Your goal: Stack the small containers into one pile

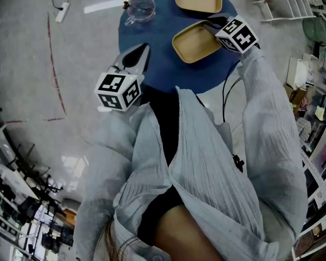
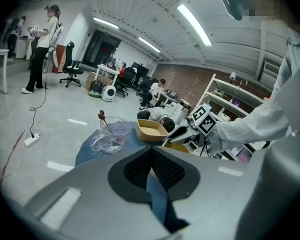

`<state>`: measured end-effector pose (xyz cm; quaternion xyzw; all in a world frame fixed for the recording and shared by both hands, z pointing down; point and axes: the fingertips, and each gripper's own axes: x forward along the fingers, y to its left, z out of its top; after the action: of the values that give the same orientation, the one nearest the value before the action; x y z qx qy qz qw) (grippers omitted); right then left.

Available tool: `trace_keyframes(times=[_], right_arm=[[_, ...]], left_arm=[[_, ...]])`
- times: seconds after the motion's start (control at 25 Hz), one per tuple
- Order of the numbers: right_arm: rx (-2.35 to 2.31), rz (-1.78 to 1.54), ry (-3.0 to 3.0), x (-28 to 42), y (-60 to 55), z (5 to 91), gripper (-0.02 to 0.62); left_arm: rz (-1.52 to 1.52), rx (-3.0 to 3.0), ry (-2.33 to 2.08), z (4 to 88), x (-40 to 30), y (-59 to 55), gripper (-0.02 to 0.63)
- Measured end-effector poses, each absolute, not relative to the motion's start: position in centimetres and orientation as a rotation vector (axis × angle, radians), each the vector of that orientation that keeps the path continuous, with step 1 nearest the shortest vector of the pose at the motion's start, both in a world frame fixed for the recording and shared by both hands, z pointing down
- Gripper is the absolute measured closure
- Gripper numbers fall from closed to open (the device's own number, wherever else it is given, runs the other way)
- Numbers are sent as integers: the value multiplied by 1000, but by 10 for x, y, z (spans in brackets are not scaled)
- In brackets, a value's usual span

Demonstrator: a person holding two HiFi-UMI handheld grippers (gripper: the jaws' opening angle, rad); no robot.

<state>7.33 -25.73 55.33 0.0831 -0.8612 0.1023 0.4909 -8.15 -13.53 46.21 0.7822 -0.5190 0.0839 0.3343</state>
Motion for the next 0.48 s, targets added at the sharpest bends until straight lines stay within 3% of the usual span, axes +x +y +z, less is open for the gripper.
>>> trace_keyframes(times=[0.16,0.48], right_arm=[[210,246,-2079,75,-258,558,398],[243,260,-2095,74,-257,550,379]], left_arm=[[224,2049,-1344,462,-79,-136,595],[235,2063,-1322,465,-79,-136,595]])
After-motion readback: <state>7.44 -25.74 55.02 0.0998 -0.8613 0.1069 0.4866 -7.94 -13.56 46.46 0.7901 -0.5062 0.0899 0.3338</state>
